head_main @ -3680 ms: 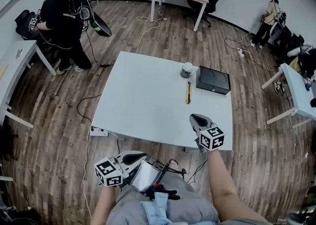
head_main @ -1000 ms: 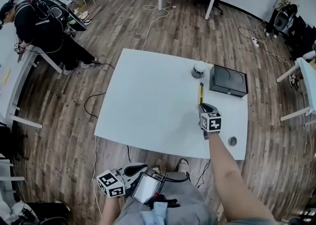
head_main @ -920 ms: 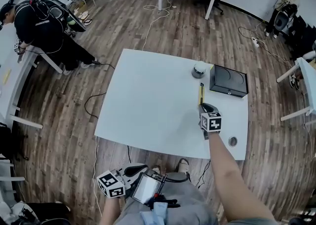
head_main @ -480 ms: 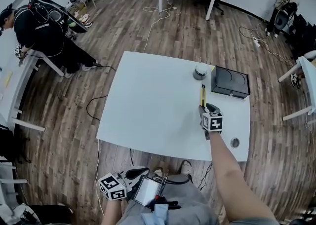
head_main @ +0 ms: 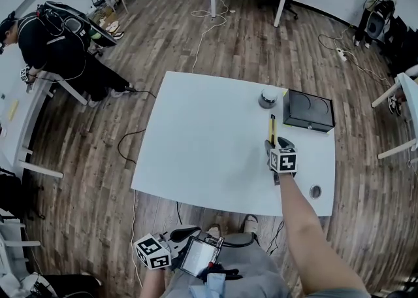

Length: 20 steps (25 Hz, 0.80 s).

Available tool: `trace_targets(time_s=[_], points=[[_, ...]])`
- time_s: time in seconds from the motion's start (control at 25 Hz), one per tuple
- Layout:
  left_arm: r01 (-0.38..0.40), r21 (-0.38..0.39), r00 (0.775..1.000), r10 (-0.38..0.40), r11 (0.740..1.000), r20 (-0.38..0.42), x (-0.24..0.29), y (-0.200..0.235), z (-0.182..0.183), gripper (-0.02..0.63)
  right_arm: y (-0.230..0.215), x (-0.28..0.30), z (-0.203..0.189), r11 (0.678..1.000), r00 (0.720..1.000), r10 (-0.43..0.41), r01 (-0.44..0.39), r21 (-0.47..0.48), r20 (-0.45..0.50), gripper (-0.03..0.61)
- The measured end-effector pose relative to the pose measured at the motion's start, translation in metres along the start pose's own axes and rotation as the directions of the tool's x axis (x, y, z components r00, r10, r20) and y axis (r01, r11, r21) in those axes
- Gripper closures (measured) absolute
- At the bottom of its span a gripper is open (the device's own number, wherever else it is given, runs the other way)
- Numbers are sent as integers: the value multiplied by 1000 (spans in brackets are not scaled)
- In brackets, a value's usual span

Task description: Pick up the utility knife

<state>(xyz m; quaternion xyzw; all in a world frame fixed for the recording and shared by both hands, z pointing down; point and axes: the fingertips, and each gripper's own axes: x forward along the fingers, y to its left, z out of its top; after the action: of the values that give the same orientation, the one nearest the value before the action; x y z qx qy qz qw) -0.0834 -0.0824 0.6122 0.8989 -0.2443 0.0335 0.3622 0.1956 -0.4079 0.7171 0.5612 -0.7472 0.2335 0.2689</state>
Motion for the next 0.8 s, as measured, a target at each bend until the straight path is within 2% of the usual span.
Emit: trace_targets(time_s=[0.28,0.56,0.8], points=[[-14,-6,1000,14,1000,-13,-3,3,-3,595,-12,17,4,998,998,-49,50,28,-33,374],[-26,-20,999,26,999,-20,-10,4,-12,595,-25,27,3,990,994,-89,95,99,-66,374],[-23,-39,999,22,999,-26,-8,4,-16,595,-27,33,1,992,993,-89,95,86,-76,374]])
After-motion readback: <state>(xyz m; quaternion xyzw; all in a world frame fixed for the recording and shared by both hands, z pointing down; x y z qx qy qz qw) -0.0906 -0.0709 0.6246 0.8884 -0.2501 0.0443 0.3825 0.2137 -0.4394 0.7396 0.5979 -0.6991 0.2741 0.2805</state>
